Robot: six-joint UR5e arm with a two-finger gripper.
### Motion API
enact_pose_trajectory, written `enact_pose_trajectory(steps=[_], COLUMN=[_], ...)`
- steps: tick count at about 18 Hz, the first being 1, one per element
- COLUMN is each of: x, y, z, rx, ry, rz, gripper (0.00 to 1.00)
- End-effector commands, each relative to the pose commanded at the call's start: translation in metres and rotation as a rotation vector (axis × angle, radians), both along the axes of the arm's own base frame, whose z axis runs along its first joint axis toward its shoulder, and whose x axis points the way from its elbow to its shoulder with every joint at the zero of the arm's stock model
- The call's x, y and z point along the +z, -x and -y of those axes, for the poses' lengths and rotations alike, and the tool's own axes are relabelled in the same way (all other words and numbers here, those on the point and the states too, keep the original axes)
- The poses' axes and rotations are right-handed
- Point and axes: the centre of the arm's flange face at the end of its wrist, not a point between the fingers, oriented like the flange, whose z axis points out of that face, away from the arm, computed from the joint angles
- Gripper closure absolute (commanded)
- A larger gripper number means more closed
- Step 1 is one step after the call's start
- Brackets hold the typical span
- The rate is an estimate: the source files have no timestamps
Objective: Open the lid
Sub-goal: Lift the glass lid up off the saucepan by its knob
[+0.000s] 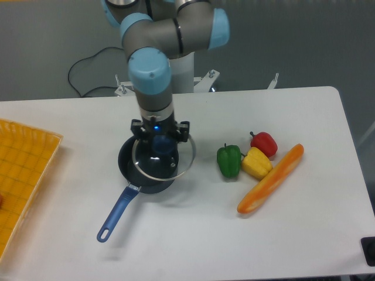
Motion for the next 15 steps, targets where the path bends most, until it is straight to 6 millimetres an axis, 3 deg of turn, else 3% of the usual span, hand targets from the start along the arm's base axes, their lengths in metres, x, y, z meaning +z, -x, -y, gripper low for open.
enact_pose_trajectory(steps=[6, 15], x=[-0.002, -0.006], y=[0.041, 0.062], z=[0.028, 0.044], rx=[-0.060, -0.077], ry=[0.005, 0.004], rz=[0.006, 0.011], gripper=[0.52, 0.52])
